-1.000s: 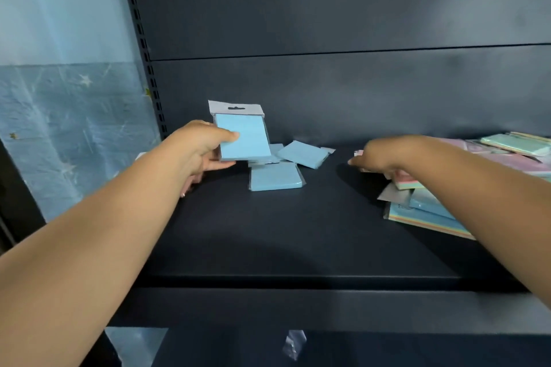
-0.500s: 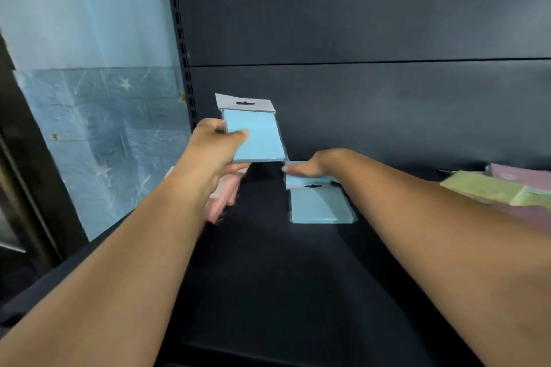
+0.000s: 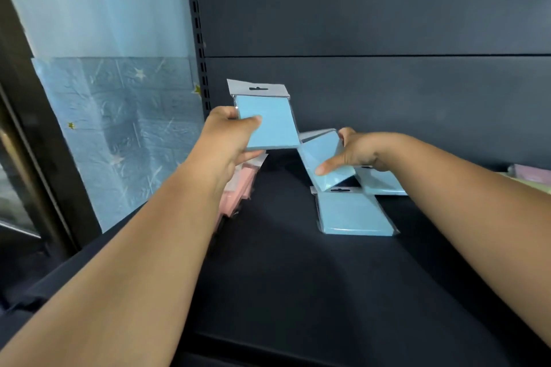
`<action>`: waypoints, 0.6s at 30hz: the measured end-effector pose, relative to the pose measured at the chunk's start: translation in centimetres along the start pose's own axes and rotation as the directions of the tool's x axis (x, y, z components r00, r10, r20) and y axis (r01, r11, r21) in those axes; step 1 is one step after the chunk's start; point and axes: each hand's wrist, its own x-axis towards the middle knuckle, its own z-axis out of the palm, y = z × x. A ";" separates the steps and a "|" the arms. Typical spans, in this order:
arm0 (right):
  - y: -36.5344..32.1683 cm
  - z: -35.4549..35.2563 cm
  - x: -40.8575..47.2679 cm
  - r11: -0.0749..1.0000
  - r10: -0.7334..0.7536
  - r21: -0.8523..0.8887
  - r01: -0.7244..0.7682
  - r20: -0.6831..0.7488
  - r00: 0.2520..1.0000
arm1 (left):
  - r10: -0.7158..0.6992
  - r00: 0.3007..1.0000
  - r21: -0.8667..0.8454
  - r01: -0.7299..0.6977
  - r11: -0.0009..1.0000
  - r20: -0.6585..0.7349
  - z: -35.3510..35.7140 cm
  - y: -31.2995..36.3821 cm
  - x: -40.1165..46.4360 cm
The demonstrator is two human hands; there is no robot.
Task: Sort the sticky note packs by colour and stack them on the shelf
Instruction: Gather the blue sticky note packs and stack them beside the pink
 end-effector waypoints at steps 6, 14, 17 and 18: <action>0.1 -0.8 -1.9 0.866 -0.057 0.483 0.130 -0.163 0.985 | -0.041 0.999 -0.114 0.041 0.993 -0.006 -0.1 0.2 -0.3; 2.2 -2.3 -2.5 0.495 0.236 0.868 0.038 -0.176 0.956 | -0.227 0.960 0.096 0.214 0.972 0.166 2.8 -1.4 -0.7; 3.0 -2.4 -2.3 0.455 0.250 0.890 -0.030 -0.096 0.963 | -0.299 0.938 0.235 0.255 0.938 0.174 4.9 -1.7 -0.3; 3.1 -2.4 -2.0 0.449 0.247 0.892 -0.048 -0.072 0.966 | -0.298 0.939 0.282 0.244 0.928 0.170 5.6 -1.8 0.0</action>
